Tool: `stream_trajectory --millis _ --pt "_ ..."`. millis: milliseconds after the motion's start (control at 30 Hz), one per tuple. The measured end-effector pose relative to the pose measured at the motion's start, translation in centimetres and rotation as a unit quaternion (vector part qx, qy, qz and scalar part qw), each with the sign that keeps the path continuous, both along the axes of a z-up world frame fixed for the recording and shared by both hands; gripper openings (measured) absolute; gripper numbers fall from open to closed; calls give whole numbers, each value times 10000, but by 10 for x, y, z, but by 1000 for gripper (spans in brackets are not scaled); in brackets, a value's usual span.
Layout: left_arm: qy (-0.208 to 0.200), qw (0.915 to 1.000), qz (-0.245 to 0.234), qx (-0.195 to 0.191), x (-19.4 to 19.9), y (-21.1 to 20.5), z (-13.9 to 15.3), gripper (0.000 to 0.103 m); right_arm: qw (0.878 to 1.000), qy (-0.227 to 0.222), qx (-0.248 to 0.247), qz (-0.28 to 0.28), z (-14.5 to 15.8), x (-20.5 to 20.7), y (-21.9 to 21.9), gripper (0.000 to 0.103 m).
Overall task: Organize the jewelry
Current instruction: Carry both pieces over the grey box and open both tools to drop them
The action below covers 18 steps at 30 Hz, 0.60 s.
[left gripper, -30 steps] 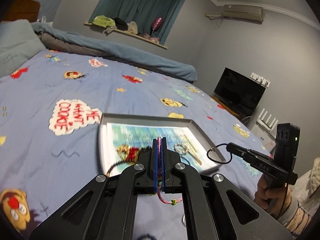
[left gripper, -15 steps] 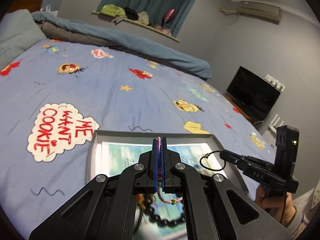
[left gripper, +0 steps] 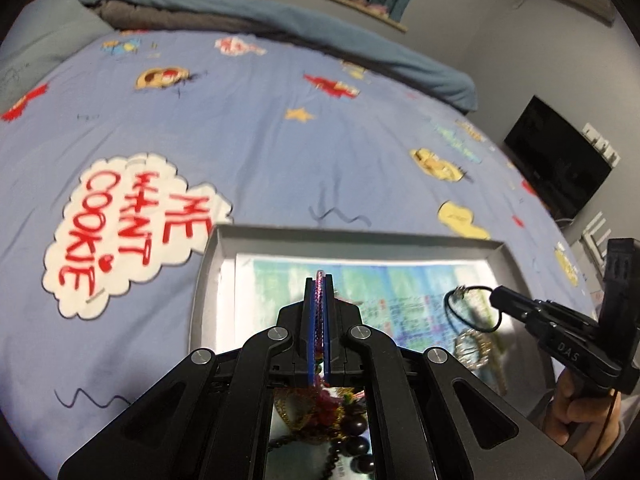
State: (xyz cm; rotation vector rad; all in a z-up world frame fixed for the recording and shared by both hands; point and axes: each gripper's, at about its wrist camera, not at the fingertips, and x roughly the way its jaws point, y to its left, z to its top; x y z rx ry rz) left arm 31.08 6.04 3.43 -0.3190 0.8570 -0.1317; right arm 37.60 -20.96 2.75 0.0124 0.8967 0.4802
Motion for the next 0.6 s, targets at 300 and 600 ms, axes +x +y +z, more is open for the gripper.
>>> stream_trajectory --millis 300,600 --pt "-229 9994 -117 251 -12 -8 7 33 9997 -100 214 -87 0 -9 -9 17" --pt "-650 9974 -186 258 -54 -11 22 50 9960 -573 682 55 24 -54 -19 36"
